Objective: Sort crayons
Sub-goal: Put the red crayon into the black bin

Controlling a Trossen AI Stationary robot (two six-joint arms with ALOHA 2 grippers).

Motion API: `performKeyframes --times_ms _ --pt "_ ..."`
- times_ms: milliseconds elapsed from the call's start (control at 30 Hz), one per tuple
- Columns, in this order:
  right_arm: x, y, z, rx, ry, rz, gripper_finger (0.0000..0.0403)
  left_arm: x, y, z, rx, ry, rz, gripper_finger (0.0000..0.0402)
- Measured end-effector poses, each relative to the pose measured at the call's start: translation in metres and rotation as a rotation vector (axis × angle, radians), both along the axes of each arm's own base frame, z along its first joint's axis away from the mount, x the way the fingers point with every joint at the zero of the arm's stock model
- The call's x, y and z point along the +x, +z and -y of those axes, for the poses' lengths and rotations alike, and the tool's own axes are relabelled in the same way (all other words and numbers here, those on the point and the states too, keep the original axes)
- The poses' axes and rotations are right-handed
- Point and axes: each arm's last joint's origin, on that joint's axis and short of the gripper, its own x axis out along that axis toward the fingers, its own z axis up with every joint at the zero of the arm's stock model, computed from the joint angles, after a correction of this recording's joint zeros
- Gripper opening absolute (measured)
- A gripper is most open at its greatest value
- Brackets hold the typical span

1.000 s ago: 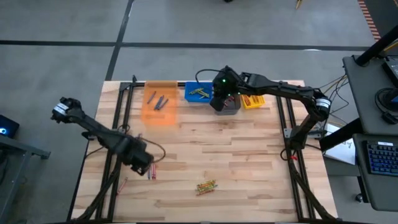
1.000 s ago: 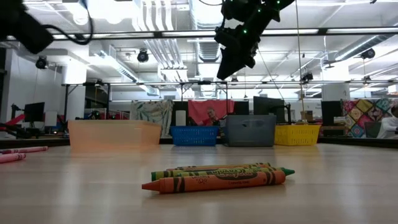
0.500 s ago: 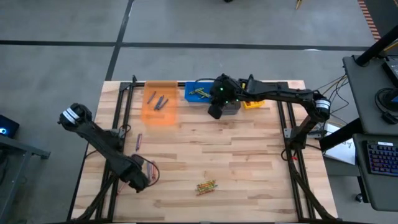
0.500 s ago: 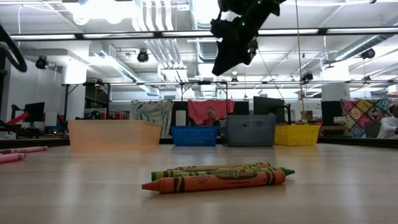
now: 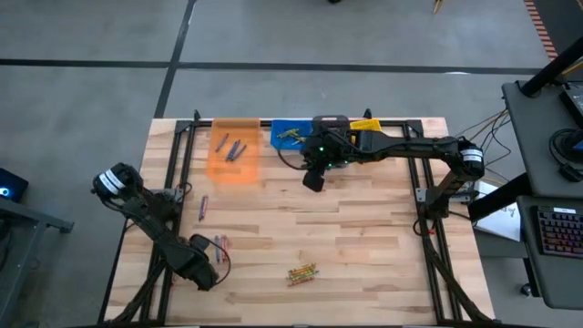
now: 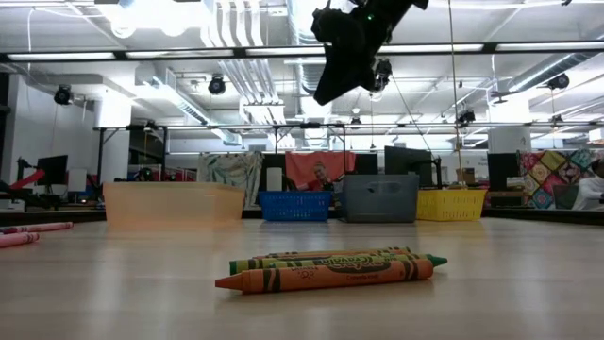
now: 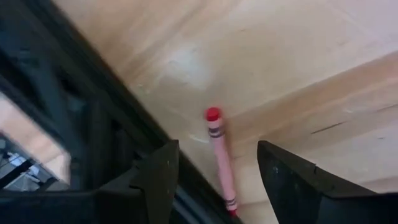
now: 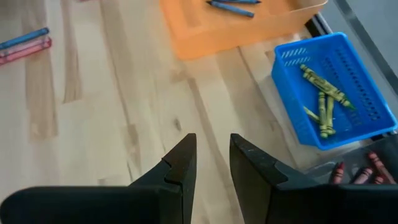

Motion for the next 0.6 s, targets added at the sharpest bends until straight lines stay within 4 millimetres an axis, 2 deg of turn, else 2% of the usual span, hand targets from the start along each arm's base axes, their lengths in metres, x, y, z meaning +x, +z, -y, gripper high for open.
performKeyframes --times_ms 333,600 --pt "0.003 -0.001 -0.027 0.011 0.064 -0.015 0.0085 -0.009 -0.008 0.006 0.025 0.022 0.034 0.0157" --pt "0.005 -0.001 -0.051 0.011 0.13 -0.017 0.0081 -0.01 -0.009 0.009 0.045 0.03 0.075 0.0084"
